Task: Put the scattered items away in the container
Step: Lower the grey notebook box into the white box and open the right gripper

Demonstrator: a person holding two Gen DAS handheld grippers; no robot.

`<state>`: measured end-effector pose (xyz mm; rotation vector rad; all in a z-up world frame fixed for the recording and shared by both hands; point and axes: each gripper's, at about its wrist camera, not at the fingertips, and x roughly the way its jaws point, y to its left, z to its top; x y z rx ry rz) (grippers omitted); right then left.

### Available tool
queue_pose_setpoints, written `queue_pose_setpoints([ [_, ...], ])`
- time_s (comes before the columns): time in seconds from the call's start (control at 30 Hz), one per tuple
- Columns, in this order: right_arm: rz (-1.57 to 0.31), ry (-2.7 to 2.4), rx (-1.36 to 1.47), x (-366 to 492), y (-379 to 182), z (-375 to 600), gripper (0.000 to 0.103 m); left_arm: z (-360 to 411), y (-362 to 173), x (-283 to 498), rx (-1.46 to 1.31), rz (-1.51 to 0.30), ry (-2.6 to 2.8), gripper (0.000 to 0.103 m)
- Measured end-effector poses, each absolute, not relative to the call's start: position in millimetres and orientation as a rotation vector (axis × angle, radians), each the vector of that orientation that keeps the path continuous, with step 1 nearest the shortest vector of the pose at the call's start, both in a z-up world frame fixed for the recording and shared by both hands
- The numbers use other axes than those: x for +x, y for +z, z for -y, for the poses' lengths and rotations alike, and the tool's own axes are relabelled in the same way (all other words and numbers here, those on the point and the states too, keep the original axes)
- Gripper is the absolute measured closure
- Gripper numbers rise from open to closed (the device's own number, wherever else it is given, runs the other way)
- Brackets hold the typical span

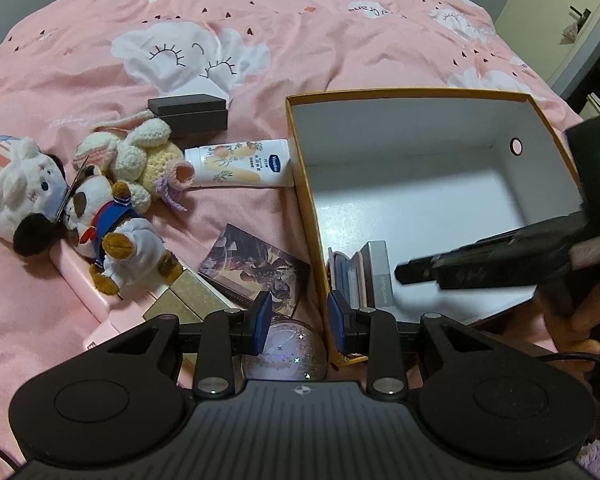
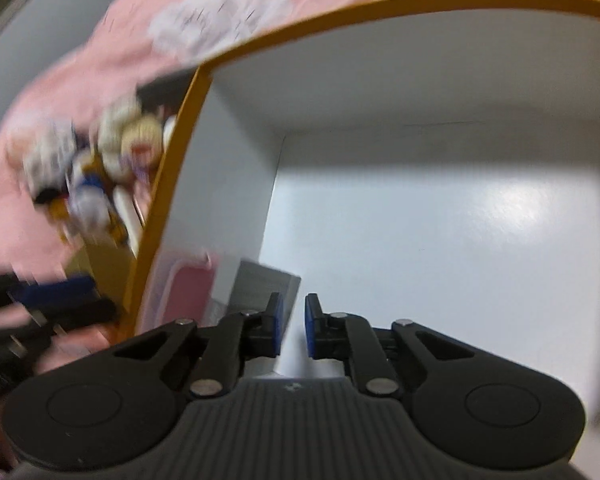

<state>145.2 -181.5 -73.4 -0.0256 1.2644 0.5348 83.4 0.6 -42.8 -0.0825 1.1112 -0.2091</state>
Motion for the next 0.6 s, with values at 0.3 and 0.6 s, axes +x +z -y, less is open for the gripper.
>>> queue_pose_setpoints([
  [0.3,-1.283,0.800,-0.455,142,-87,138,0.095,-16,-46,89,-0.122,-1.110,-0.153,0.068],
  [0.6,-1.249,0.960,-0.786,150,-107,118,0.095,-27,-48,92,-0.121,-1.113,-0.124,0.068],
])
